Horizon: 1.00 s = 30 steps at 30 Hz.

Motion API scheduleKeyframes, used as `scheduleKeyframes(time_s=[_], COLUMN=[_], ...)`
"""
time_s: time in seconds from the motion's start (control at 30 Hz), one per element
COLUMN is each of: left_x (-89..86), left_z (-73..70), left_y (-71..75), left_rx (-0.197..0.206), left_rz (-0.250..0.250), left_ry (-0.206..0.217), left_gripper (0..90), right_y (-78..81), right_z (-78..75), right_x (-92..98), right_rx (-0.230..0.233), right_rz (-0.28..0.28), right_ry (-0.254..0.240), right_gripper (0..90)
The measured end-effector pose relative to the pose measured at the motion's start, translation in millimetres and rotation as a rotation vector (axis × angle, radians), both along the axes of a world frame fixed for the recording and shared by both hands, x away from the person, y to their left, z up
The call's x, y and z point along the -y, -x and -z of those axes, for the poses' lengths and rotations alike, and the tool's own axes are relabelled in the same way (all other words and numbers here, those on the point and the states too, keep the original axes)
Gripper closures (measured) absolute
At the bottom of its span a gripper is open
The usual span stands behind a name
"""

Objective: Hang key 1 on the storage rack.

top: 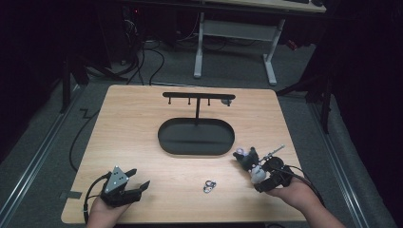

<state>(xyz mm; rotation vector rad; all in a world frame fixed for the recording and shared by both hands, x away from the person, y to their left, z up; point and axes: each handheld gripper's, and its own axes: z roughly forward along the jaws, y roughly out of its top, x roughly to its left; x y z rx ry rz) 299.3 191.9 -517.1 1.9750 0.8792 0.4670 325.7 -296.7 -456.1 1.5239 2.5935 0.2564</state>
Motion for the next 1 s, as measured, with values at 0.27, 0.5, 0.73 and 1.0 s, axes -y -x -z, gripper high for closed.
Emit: scheduleKeyframes(time_s=[0.27,0.5,0.73,1.0], left_x=[-0.6,-0.2,-0.9,-1.1], left_z=[-0.1,0.3,0.6,0.9], left_y=[0.0,0.3,0.3,0.5], left_rx=[0.002,0.002,-0.001,-0.005], left_rz=[0.002,0.007,0.011,0.017], left_ry=[-0.001,-0.003,-0.006,-0.012], left_gripper=[32.6,32.6,32.5,32.6], right_y=[-17.4,-34.2,-48.9,-54.1], right_z=[-7.5,-2.2,13.1,21.8], right_x=[-6.8,-14.4,-14.1,-11.8], right_rx=[-0.053,-0.084,-0.112,-0.121], right_rz=[-0.025,-0.025,0.003,0.058], right_ry=[0.024,0.028,0.023,-0.001], right_gripper=[18.0,18.4,25.7,38.5])
